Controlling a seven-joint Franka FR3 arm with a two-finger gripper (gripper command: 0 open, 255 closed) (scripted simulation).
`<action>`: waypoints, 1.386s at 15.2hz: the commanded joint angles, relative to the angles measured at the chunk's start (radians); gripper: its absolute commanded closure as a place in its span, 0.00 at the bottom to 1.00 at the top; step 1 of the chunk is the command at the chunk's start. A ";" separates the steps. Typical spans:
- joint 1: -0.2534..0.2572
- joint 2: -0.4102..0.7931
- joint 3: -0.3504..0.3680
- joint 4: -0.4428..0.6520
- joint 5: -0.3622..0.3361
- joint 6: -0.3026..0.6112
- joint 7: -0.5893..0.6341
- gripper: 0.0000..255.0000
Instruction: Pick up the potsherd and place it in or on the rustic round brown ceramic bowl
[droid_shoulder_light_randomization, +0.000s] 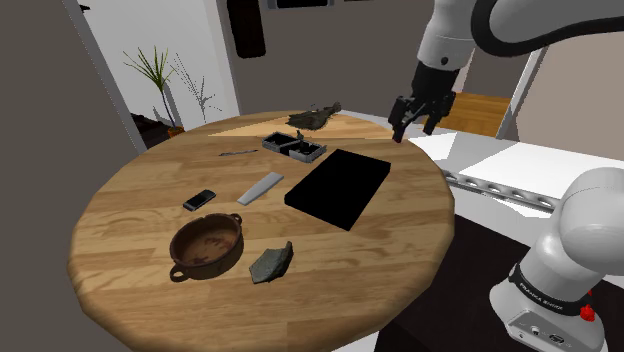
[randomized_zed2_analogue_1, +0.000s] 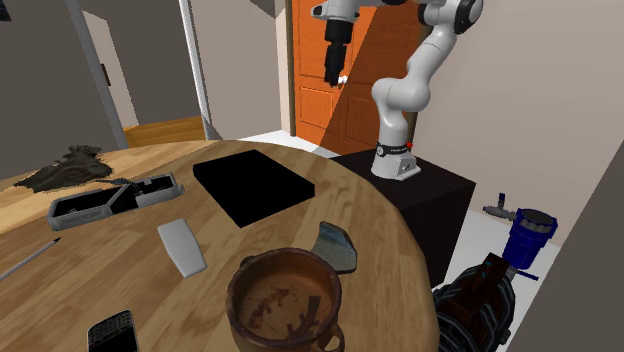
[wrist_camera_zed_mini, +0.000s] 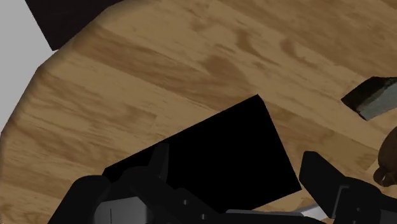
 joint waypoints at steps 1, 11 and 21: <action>0.001 0.046 0.050 -0.008 0.031 0.050 0.080 0.00; -0.021 0.306 0.274 0.006 0.118 0.282 0.438 0.00; -0.092 0.715 0.476 0.174 -0.021 0.490 0.874 0.00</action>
